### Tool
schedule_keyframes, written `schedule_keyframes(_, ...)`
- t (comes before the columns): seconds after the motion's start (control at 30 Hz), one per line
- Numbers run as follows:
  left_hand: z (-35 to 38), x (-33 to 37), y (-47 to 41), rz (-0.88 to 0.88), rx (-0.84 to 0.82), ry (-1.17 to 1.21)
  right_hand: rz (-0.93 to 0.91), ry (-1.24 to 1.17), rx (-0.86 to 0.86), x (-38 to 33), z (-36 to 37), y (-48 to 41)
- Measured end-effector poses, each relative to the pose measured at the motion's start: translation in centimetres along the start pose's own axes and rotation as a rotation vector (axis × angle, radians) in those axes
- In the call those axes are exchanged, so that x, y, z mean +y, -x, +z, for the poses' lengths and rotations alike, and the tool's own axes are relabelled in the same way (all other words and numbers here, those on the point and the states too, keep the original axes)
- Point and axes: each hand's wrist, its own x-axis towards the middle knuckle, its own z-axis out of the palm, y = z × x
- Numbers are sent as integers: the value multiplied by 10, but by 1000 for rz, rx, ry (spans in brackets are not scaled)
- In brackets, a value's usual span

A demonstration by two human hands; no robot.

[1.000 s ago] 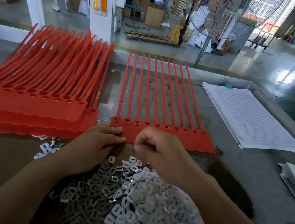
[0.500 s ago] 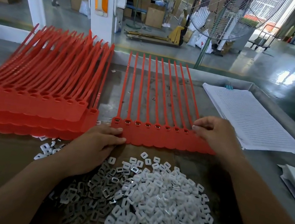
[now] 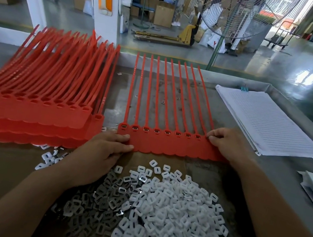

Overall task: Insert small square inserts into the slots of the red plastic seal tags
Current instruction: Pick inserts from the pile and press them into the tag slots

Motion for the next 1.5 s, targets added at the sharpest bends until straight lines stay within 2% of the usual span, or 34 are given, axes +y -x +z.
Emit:
schedule_keyframes(0.5,0,2,0,12,-12,-11,58,-29,81,7,2,-11)
schedule_keyframes(0.7,0,2,1,5,-2,8,19,-10,62,5,0,-8)
schedule_keyframes(0.83,1,3,-3,14,4,4,-110,52,125,-15,2,6)
schedule_keyframes(0.97,1,2,-1,20,9,9,-327,94,-85,-48,10,40)
schedule_keyframes(1.2,2,0,0,37,8,0,-582,217,-443,-90,36,98)
schedule_keyframes(1.33,3,-1,0,61,12,3,-653,301,-550,-96,53,112)
schedule_keyframes(1.5,3,-2,1,74,22,-3,-657,349,-545,-96,63,117)
